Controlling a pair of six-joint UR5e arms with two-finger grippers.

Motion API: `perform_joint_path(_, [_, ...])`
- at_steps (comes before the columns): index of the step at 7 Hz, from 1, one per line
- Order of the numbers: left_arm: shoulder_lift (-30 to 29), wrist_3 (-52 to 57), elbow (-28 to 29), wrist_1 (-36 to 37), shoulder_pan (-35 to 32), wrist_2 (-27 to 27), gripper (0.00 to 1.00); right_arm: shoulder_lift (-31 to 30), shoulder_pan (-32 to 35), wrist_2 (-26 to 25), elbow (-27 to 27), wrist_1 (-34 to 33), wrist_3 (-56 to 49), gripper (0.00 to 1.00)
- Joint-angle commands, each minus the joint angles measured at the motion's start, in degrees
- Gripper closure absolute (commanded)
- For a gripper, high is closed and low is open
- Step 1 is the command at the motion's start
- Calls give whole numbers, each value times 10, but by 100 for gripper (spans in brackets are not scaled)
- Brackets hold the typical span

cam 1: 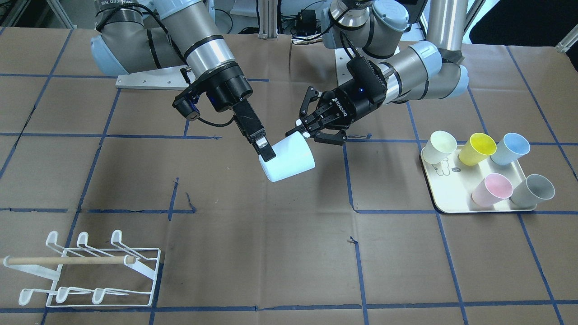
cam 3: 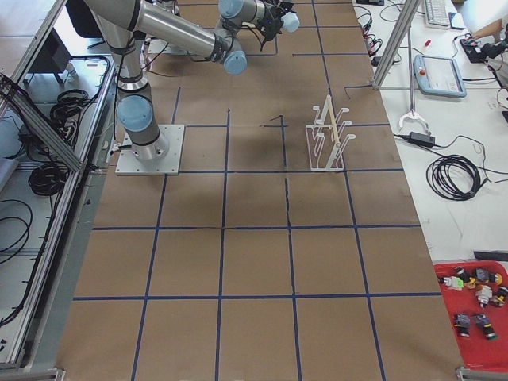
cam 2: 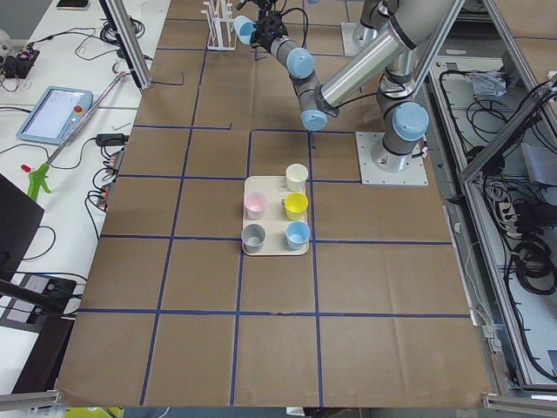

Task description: Transfer IKEA cup to right arm and place on rack

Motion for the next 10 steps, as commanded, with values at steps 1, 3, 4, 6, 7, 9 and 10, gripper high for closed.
perform_joint_path(1, [1, 0, 0, 0, 0, 0, 94, 13, 10, -3, -8, 1, 0, 0])
perform_joint_path(3, [1, 0, 0, 0, 0, 1, 94, 28, 13, -3, -22, 1, 0, 0])
perform_joint_path(4, [1, 0, 0, 0, 0, 1, 94, 28, 14, -3, -24, 1, 0, 0])
perform_joint_path(6, [1, 0, 1, 0, 0, 1, 94, 28, 19, -21, -24, 4, 4, 0])
perform_joint_path(7, [1, 0, 1, 0, 0, 1, 93, 28, 19, -20, -24, 4, 4, 0])
perform_joint_path(9, [1, 0, 1, 1, 0, 2, 93, 28, 19, -18, -24, 4, 1, 16])
perform_joint_path(10, [1, 0, 1, 1, 0, 2, 93, 28, 19, -17, -24, 4, 0, 27])
